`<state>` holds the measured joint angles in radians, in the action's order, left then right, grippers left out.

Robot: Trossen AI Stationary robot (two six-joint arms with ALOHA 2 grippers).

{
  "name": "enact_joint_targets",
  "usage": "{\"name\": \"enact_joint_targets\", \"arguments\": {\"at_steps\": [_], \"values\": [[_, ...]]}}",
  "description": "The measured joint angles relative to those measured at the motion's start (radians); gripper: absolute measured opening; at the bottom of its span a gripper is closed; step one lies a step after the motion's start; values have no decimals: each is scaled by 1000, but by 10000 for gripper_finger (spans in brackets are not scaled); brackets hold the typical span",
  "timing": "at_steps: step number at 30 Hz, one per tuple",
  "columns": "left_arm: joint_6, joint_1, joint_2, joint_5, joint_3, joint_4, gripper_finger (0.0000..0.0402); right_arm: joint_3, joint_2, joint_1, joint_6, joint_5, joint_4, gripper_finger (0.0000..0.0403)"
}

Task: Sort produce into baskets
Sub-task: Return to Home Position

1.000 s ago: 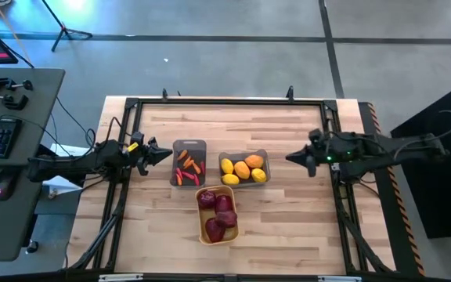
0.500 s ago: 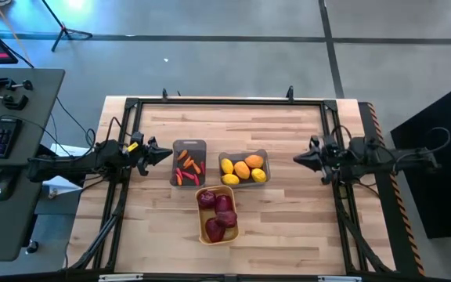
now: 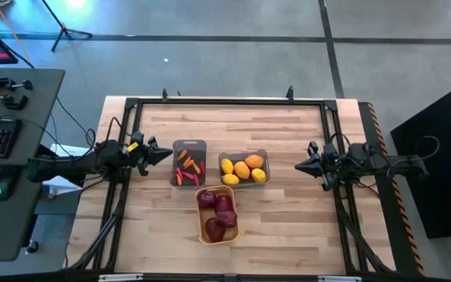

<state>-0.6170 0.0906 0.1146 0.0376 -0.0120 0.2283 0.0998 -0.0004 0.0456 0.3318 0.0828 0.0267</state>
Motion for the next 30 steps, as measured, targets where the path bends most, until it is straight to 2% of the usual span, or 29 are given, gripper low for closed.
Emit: {"name": "enact_joint_targets", "arguments": {"at_steps": [7,11,15,21,30], "values": [[0,0,0,0,-1,0,0,-92,3,0,-22,12,-148,0],[0,0,0,0,-1,0,0,-90,5,1,-64,15,-102,0],[0,0,0,0,-1,0,0,-87,30,0,-27,-83,-31,0],[0,0,0,0,-1,0,0,-87,64,0,-80,-82,-31,0],[0,0,0,0,-1,0,0,-87,67,0,-37,-82,-30,0]]}}
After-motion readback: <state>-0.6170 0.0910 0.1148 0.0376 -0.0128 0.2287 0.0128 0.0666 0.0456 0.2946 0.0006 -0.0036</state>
